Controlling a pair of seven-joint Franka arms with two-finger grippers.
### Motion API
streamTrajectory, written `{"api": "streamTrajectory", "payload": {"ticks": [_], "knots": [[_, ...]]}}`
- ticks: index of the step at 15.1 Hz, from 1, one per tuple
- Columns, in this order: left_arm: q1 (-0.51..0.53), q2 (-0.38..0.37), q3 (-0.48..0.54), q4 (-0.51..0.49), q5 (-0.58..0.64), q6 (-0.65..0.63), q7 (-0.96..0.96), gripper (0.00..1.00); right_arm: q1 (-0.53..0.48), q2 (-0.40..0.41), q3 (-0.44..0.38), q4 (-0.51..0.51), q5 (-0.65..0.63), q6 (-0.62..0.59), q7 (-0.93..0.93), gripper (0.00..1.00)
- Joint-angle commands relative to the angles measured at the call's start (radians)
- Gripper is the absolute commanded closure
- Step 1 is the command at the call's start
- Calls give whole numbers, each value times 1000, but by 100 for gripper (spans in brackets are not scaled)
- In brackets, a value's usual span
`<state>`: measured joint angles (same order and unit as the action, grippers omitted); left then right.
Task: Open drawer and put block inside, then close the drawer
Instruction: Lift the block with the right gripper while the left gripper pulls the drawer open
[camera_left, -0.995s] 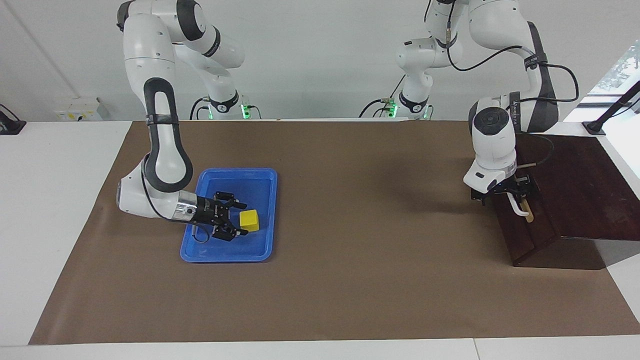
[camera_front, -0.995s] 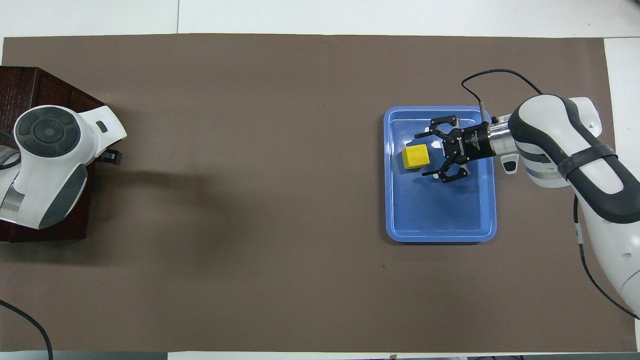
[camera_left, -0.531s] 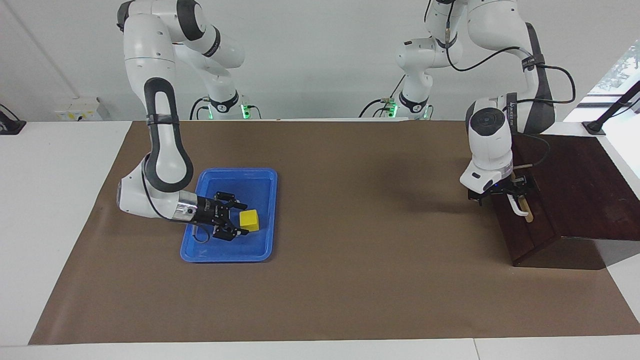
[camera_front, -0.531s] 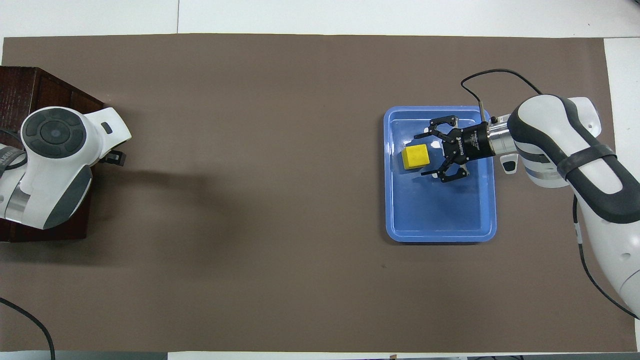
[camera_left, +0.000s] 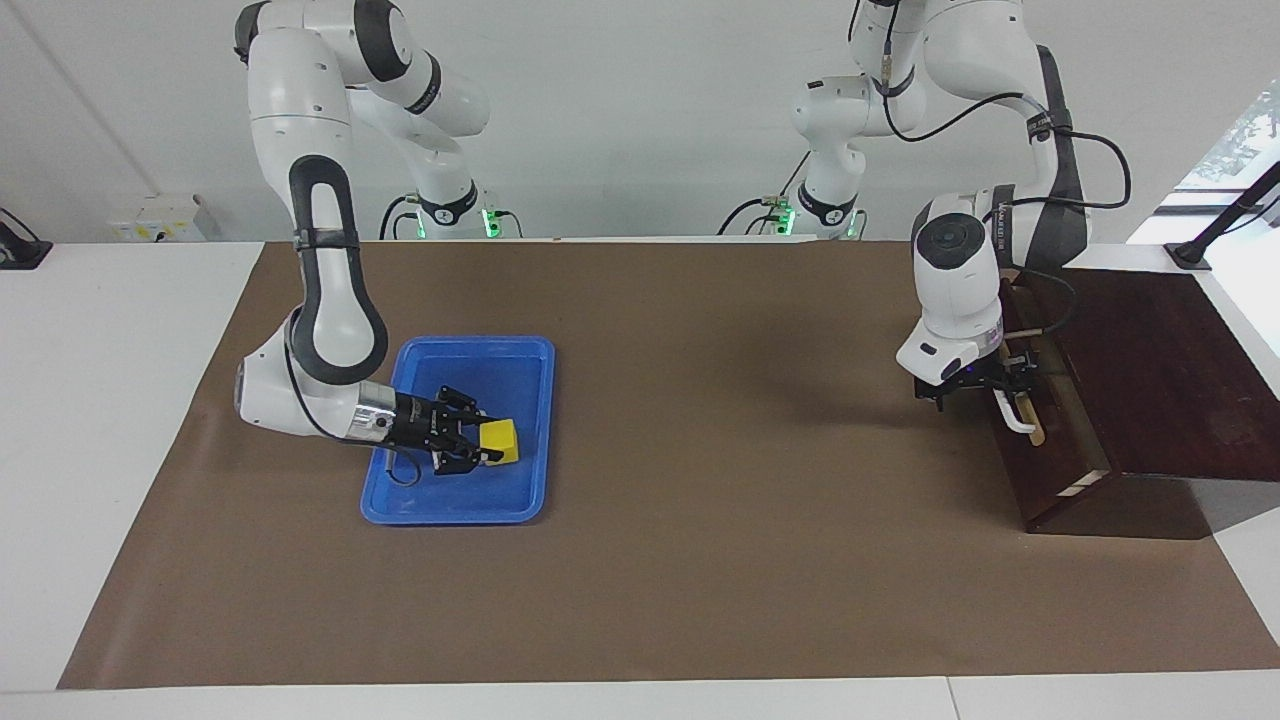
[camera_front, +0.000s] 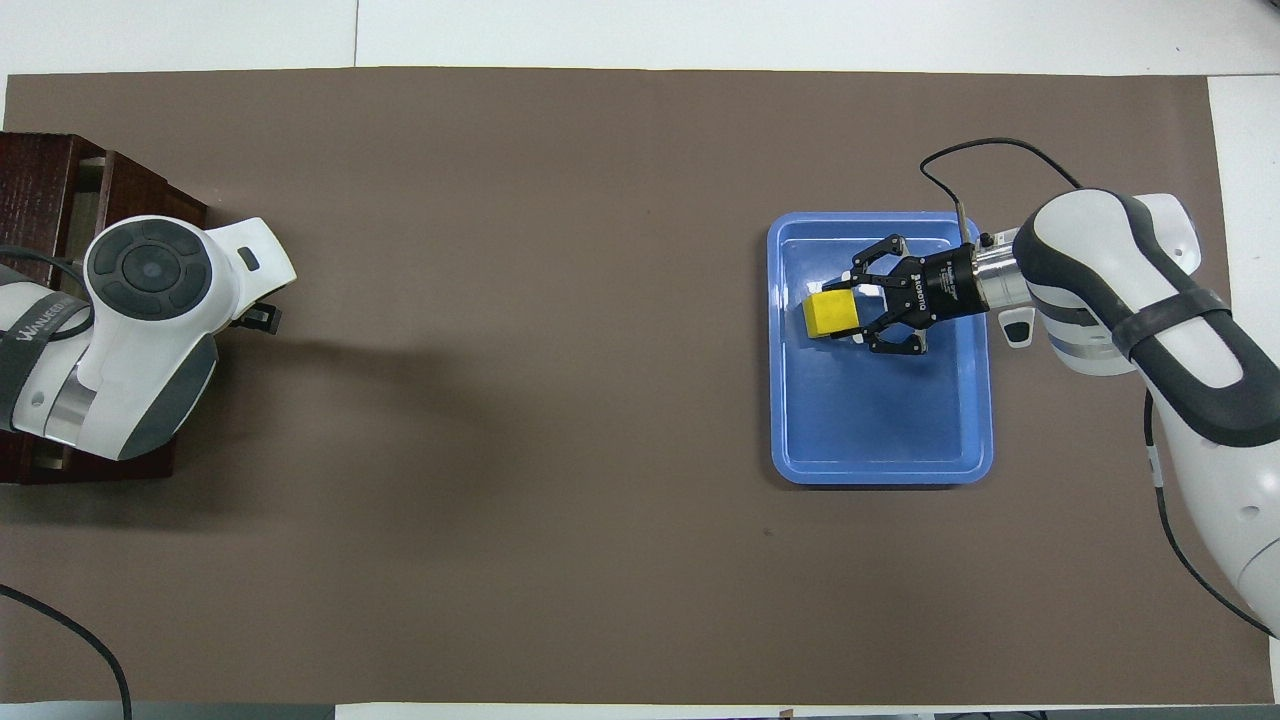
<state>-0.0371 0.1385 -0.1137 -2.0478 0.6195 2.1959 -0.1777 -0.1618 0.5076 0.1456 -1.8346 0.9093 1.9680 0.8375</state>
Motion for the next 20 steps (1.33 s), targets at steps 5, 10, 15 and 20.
{"api": "streamTrajectory", "payload": {"ticks": [5, 10, 15, 20], "knots": [[-78, -5, 5, -5, -87, -24, -11, 0, 24, -67, 2, 110, -70, -107, 239, 100], [-116, -7, 5, -2, -127, -47, -20, 0, 45, -224, 3, 115, -93, -210, 369, 100], [-139, -7, 5, -2, -135, -53, -20, 0, 116, -305, 8, 121, -99, -218, 524, 100], [-147, -7, 5, -2, -141, -53, -19, 0, 182, -305, 9, 170, -101, -207, 658, 100]]}}
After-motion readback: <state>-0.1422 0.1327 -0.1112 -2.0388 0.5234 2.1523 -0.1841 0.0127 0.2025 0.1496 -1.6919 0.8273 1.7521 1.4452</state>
